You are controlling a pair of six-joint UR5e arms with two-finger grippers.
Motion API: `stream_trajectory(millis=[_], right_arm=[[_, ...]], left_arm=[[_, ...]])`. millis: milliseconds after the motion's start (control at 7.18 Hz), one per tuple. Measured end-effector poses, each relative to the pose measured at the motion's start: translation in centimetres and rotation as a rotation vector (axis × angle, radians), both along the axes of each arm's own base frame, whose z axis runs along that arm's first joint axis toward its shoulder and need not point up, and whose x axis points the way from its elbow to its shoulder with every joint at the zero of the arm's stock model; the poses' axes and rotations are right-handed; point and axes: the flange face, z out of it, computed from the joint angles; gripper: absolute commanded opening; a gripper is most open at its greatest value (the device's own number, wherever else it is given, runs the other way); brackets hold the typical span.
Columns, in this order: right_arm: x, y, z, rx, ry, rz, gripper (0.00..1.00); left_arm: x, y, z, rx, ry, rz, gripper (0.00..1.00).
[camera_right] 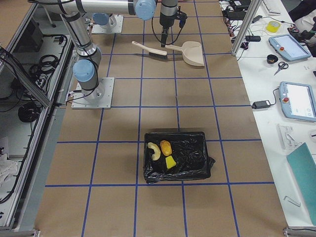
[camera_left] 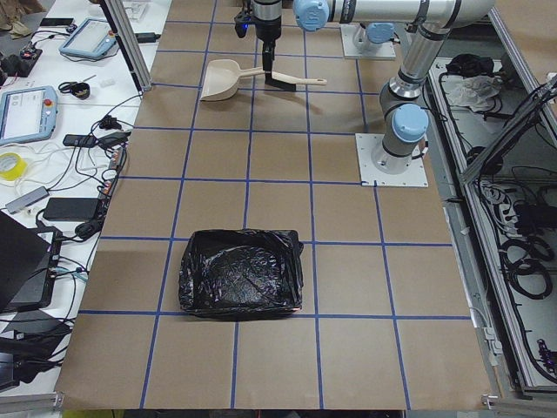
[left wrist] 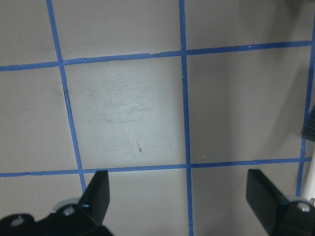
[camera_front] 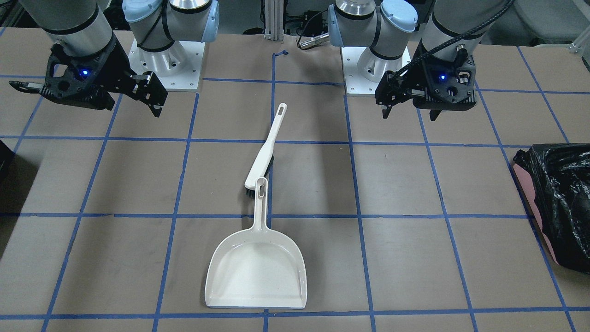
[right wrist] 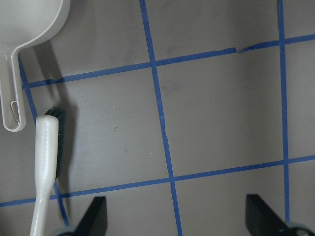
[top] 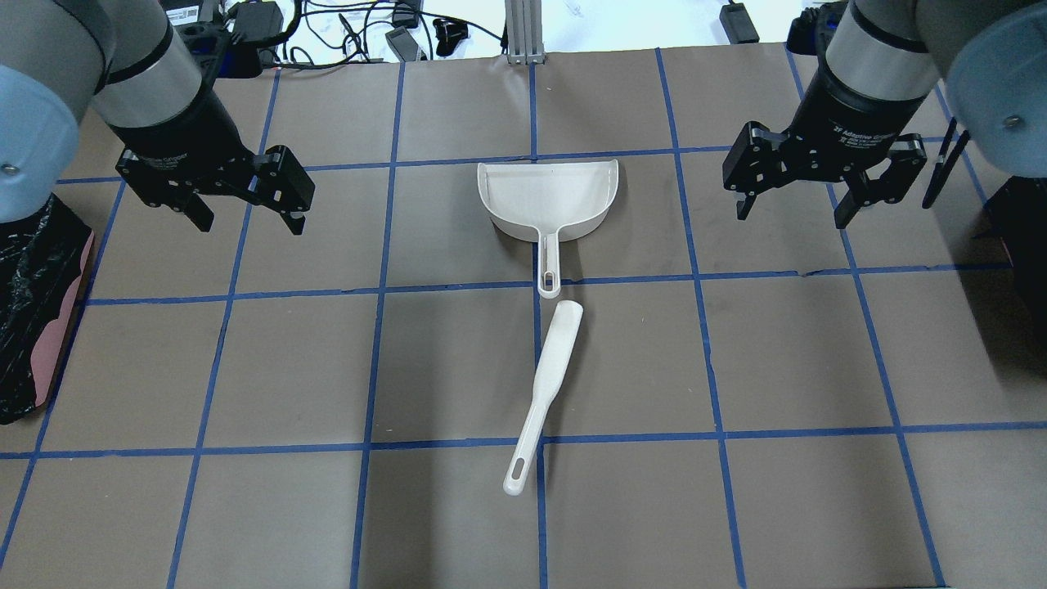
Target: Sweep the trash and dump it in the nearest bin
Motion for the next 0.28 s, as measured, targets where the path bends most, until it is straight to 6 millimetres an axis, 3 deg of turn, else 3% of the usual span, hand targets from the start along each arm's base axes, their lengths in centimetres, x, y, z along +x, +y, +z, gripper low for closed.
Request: stream_trajectory(millis=[278], right_arm=[[-0.01,0.02,-0.04,0.0,0.001,-0.001,0.99]], left_arm=[[0.07,0.06,-0.56,0.009,-0.001,-0.002,1.0]])
